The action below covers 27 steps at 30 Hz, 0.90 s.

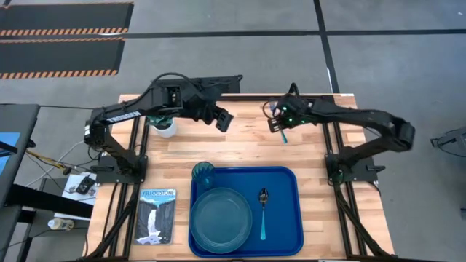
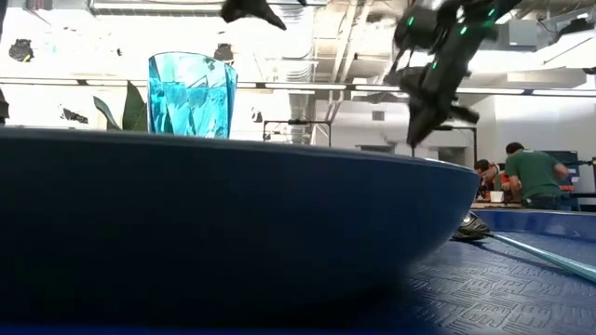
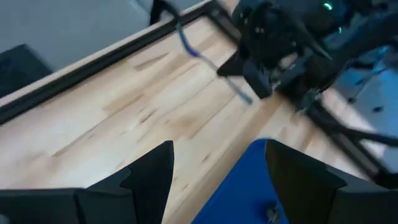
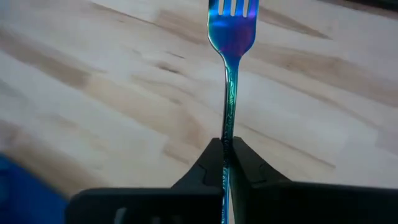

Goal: Pick and place plate/cup/fork/spoon on tray
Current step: Put the blue fork on the blue serving tray to the right of the blue spoon

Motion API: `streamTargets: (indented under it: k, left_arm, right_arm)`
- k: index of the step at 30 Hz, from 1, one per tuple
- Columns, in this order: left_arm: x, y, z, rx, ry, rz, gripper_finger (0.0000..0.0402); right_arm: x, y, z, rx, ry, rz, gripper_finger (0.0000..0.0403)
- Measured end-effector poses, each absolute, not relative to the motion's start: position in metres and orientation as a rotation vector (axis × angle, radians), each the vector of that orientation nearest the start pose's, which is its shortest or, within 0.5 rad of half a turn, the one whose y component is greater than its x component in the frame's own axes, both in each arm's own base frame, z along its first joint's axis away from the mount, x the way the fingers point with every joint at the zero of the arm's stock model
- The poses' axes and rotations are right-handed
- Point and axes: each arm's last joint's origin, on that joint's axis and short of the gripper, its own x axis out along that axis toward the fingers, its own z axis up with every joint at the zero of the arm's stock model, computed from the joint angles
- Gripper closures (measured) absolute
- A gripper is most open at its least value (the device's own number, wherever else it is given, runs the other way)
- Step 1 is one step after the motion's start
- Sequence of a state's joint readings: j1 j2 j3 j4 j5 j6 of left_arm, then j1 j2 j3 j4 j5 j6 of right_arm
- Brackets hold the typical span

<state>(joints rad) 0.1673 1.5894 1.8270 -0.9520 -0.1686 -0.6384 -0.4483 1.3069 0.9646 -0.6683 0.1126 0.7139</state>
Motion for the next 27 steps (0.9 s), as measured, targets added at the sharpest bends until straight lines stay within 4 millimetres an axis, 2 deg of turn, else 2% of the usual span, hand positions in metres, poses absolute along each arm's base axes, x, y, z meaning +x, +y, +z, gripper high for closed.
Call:
streamTargets:
  k: [3,8,12,15,19,23,27]
  left_arm:
    - [0.328,0.061,0.413,-0.649,0.502,0.487,0.0164]
    - [0.349,0.066,0.377,-0.737,0.385,0.456,0.0164]
    - [0.358,0.067,0.351,-0.814,0.306,0.425,0.0164]
    - [0.359,0.067,0.332,-0.825,0.299,0.427,0.0164]
    - [0.359,0.067,0.318,-0.841,0.308,0.416,0.0164]
    - [0.359,0.063,0.314,-0.833,0.329,0.396,0.0164]
    - [0.36,0.058,0.313,-0.781,0.349,0.375,0.0164]
  right_arm:
    - [0.219,-0.094,0.268,0.797,0.727,-0.84,0.039]
    - [0.208,-0.063,0.291,0.803,0.621,-0.786,0.039]
    - [0.205,-0.038,0.3,0.803,0.579,-0.722,0.0386]
    - [0.208,-0.021,0.3,0.775,0.571,-0.699,0.0387]
    - [0.22,-0.001,0.293,0.755,0.607,-0.652,0.0386]
    - [0.241,0.016,0.282,0.739,0.617,-0.585,0.0384]
    - [0.265,0.023,0.271,0.737,0.584,-0.541,0.0384]
